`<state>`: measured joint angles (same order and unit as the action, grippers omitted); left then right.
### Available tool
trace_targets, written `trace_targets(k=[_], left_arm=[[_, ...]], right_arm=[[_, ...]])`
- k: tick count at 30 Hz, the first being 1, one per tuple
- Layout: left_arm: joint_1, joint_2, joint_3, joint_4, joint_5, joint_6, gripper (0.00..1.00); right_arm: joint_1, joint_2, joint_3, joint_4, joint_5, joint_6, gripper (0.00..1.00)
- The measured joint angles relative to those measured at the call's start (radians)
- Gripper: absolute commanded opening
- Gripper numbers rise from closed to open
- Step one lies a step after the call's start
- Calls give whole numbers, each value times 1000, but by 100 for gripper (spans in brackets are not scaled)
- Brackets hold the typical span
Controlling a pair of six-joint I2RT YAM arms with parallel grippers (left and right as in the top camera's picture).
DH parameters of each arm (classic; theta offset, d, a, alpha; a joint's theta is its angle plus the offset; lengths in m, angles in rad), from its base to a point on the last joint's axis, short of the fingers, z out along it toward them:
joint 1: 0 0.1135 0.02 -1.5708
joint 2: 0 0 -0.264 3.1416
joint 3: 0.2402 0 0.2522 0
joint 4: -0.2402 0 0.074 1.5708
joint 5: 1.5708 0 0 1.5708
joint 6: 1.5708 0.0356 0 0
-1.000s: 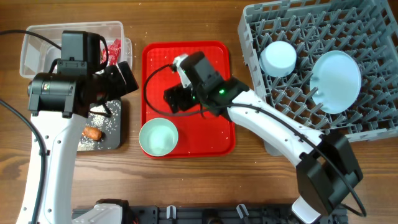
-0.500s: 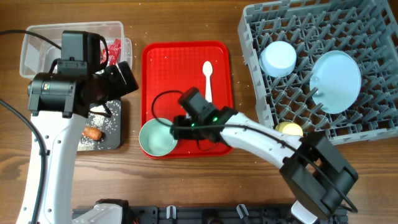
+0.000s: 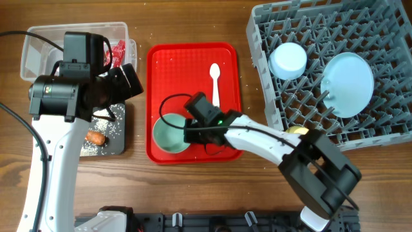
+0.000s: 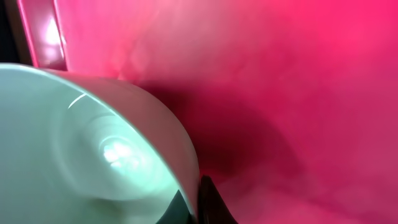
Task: Sort waste into correct bins and load items into the dishwasher rack
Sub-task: 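Reach right gripper to the green bowl on the red tray and grasp it, then carry the green bowl with right gripper and place it in the rack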
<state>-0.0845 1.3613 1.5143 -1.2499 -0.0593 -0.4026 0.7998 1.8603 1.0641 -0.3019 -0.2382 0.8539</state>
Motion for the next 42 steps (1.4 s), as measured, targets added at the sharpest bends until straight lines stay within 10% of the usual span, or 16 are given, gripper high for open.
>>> trace_targets(k=[5, 11, 18, 26, 42], left_arm=[[0, 0, 0, 0, 0, 0, 100], [0, 0, 0, 0, 0, 0, 100], [0, 0, 0, 0, 0, 0, 100], [0, 0, 0, 0, 0, 0, 100], [0, 0, 0, 0, 0, 0, 100]], right_arm=[[-161, -261, -2, -85, 80, -150, 4], [-299, -655, 5, -220, 769, -502, 4], [-428, -594, 10, -243, 1312, -1015, 4], [-492, -385, 9, -147, 1384, -1434, 4], [-583, -284, 10, -67, 1330, -1582, 4]])
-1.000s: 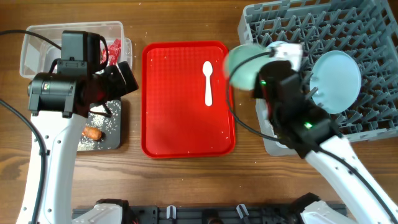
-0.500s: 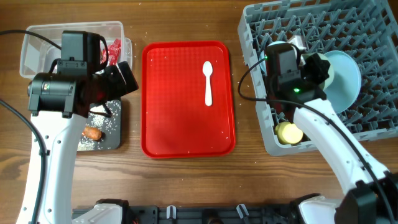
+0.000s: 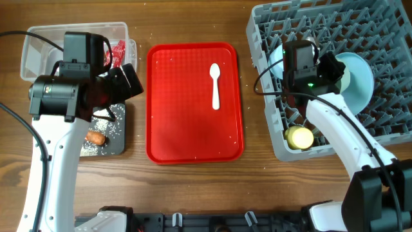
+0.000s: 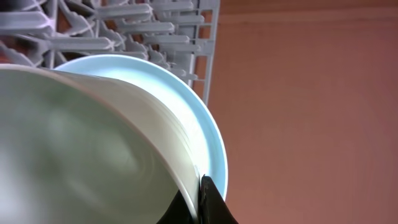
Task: Sort waste into correct bins and load items into the dishwasher rack
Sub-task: 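Carry the green bowl with right gripper and place it in the rack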
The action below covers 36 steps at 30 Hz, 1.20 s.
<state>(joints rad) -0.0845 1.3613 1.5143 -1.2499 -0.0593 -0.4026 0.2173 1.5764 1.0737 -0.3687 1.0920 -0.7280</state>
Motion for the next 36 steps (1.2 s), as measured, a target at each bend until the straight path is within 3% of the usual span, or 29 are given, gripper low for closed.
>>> trace_targets(k=[17, 21, 22, 23, 25, 31, 36], left_arm=[[0, 0, 0, 0, 0, 0, 100], [0, 0, 0, 0, 0, 0, 100], [0, 0, 0, 0, 0, 0, 100], [0, 0, 0, 0, 0, 0, 100], [0, 0, 0, 0, 0, 0, 100], [0, 0, 0, 0, 0, 0, 100], [0, 0, 0, -1, 0, 0, 100]], right_arm=[[2, 8, -7, -29, -13, -3, 4], [47, 8, -18, -23, 0, -76, 5], [59, 8, -21, -21, 7, -93, 14], [73, 8, -21, -18, 13, -114, 34], [110, 9, -24, -21, 0, -150, 100], [183, 10, -27, 26, -15, -266, 100], [249, 10, -38, 211, -10, -359, 100]])
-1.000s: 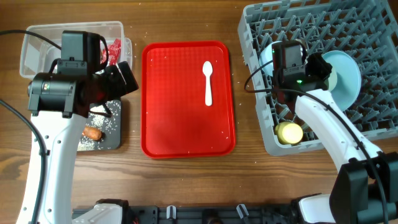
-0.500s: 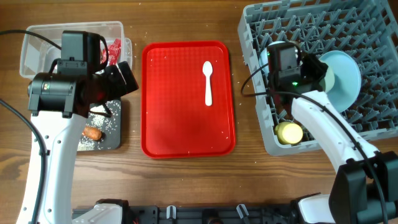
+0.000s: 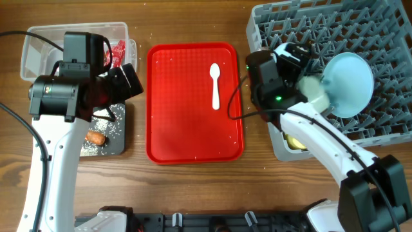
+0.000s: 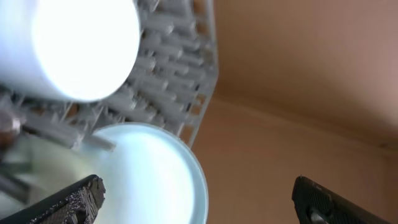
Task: Sort waste into correct bins and load items into the dishwasher rack
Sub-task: 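Carry the green bowl with right gripper and place it in the rack, then move right gripper to the white spoon on the red tray and grasp it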
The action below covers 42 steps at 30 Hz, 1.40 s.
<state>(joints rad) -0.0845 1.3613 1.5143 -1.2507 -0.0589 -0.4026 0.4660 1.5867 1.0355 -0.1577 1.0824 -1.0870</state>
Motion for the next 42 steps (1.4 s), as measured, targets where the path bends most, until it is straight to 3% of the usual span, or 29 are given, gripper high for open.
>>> trace_targets(k=[6, 10, 12, 16, 18, 20, 23, 26, 28, 33, 37, 42], left_arm=[[0, 0, 0, 0, 0, 0, 100], [0, 0, 0, 0, 0, 0, 100], [0, 0, 0, 0, 0, 0, 100], [0, 0, 0, 1, 0, 0, 100], [0, 0, 0, 1, 0, 0, 100], [0, 0, 0, 1, 0, 0, 100], [0, 0, 0, 1, 0, 0, 100], [0, 0, 0, 1, 0, 0, 100], [0, 0, 0, 0, 0, 0, 100], [0, 0, 0, 2, 0, 0, 100], [0, 0, 0, 1, 0, 0, 100], [0, 0, 0, 1, 0, 0, 100]], right_arm=[[27, 2, -1, 413, 39, -157, 100], [28, 2, -1, 576, 45, -186, 100], [34, 2, -1, 584, 32, -120, 100], [88, 3, 4, 340, -142, 164, 100], [112, 3, 1, 225, -311, 409, 100], [116, 5, 1, 156, -551, 753, 100], [115, 6, 1, 116, -835, 969, 100], [116, 7, 1, 93, -1131, 1094, 100], [116, 7, 7, -2, -1228, 1173, 100], [116, 16, 220, -450, -1189, 1279, 100], [111, 16, 456, -490, -1150, 1325, 100], [69, 183, 488, -481, -1178, 1379, 100]])
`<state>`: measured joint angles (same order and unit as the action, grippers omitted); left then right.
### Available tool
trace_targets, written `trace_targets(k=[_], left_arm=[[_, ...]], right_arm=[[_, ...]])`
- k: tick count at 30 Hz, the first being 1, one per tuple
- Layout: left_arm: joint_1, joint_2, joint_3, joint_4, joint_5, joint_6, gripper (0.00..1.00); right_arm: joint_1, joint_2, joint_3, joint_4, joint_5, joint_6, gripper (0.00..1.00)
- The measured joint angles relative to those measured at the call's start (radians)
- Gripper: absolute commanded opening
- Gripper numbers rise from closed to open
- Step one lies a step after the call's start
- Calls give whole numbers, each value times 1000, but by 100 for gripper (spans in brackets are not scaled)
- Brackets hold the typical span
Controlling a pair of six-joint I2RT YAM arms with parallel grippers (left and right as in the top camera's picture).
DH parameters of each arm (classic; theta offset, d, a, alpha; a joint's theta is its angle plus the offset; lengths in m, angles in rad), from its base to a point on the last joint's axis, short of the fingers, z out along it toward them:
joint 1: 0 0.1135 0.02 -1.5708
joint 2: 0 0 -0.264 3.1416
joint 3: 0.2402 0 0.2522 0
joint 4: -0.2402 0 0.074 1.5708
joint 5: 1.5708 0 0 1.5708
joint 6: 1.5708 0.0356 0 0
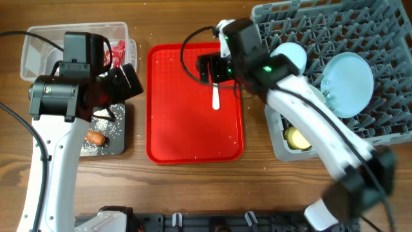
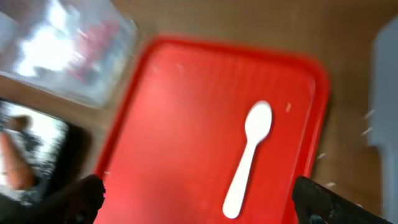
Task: Sort waste into correct bins and load items into the dishwasher rack
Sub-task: 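Move right gripper to the white spoon on the red tray and grasp it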
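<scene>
A white plastic spoon [image 1: 215, 98] [image 2: 247, 158] lies on the upper right part of the red tray [image 1: 187, 129]. My right gripper [image 1: 209, 67] [image 2: 199, 205] hovers over the spoon's bowl end, open, with nothing between its fingers. The grey dishwasher rack [image 1: 386, 19] at the right holds a pale blue cup [image 1: 293, 58] and a pale blue plate [image 1: 351, 74]. My left gripper [image 1: 125, 80] hangs at the left between the clear bin and the black tray; its jaws are too dark to read.
A clear bin [image 1: 38, 45] at the back left holds a red wrapper [image 1: 119, 48]. A black tray [image 1: 112, 142] in front of it carries an orange food piece [image 1: 96, 137] and white crumbs. A yellow item [image 1: 296, 137] sits in the rack's near corner.
My right gripper was open inside the rack beside the plate. Now it is over the red tray's upper part, above the spoon, still open. The left arm has not moved.
My right gripper was shut on the rim of a pale green bowl on the red tray. Then it held the bowl over the rack by the plate. Then it stood open there, the bowl left beside the plate. Now it is back over the tray, above the spoon.
</scene>
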<state>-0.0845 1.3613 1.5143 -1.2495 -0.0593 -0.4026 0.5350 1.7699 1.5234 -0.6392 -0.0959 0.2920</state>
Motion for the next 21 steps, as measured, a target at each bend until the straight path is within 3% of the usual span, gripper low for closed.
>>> trace_targets(k=[3, 5, 7, 16, 21], left_arm=[[0, 0, 0, 0, 0, 0, 100], [0, 0, 0, -1, 0, 0, 100], [0, 0, 0, -1, 0, 0, 100], [0, 0, 0, 0, 0, 0, 100], [0, 0, 0, 0, 0, 0, 100]], right_arm=[[-11, 169, -10, 59, -69, 26, 99], [-10, 230, -15, 115, -96, 53, 80], [-10, 255, -15, 171, -93, 66, 73], [-10, 363, -15, 210, 79, 165, 66], [-10, 386, -24, 245, 113, 192, 50]])
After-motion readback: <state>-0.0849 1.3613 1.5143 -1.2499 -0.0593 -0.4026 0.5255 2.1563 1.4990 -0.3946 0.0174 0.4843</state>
